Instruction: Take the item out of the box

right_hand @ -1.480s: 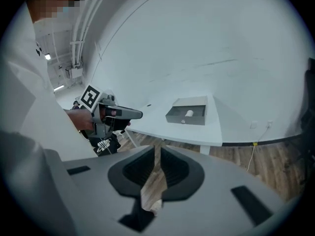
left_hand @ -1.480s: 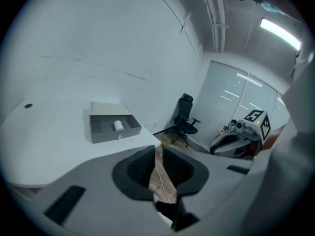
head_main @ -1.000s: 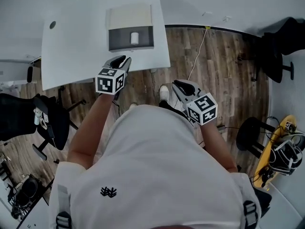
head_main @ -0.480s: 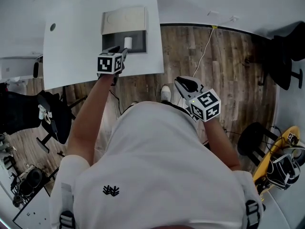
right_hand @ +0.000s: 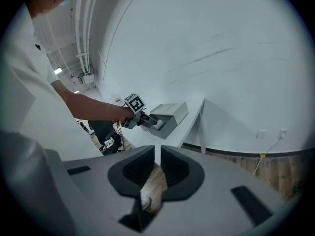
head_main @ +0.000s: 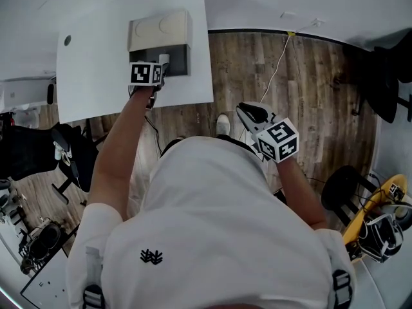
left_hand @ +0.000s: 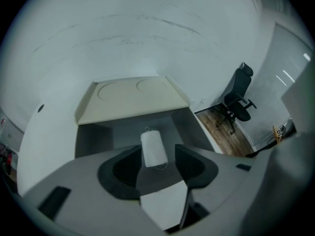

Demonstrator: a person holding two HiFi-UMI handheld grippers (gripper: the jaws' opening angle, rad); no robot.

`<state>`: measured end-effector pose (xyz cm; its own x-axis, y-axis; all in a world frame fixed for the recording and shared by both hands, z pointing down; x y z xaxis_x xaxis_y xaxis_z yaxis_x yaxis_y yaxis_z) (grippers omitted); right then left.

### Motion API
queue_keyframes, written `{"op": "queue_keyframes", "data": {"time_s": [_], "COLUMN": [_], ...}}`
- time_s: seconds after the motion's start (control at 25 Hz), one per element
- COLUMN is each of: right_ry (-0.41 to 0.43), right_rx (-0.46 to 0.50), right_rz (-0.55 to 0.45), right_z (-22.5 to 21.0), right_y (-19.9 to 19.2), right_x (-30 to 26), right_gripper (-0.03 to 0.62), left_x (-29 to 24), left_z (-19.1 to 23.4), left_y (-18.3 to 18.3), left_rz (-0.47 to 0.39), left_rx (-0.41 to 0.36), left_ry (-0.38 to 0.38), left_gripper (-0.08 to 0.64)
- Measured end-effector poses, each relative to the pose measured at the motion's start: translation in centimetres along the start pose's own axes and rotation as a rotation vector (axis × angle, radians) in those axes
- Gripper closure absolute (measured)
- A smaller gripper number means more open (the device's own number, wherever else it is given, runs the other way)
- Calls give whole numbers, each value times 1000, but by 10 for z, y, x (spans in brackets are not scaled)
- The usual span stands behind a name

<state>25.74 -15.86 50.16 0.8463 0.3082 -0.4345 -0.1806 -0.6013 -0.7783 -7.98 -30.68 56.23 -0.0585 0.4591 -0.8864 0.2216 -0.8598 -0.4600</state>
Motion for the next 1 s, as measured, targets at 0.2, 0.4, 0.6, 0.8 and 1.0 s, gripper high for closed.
{"op": "queue_keyframes", "data": {"time_s": [0.2,0.4,0.6,0.8,1.0], "right_ry": [-4,-21,-43,-55,-55], "right_rx": [-6,-11,-19,-28,-28], "right_rz": [9,7,9,13,14], "right_z": [-10,-18,-25,-26,-24], "right_y": [-2,-4,-8,-12,-14], "right_x": [4,12,20,25,22], "right_gripper": [552,553,553,554,554], "left_x": [-14,-25,-35,-36,-33], "left_z": [1,4,5,5,2], "left_y": [7,8,6,5,5], "left_rz": [68,124,175,193,163], "left_rx": [-17,-25,-58,-88,-82], "left_ry": [27,58,89,112,91], "left_gripper": [337,337,340,385,390]}}
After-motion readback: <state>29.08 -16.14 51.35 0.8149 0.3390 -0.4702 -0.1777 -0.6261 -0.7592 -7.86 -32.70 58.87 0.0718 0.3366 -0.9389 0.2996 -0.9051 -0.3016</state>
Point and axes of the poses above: the fingertips, and each gripper's own axes: x backward along the fingers, z to its left, y out of its top, the point moved 7 cm from there along x, backward along the fingers, and after that the axes turned 6 degrees about y, right-handed, at the moved point
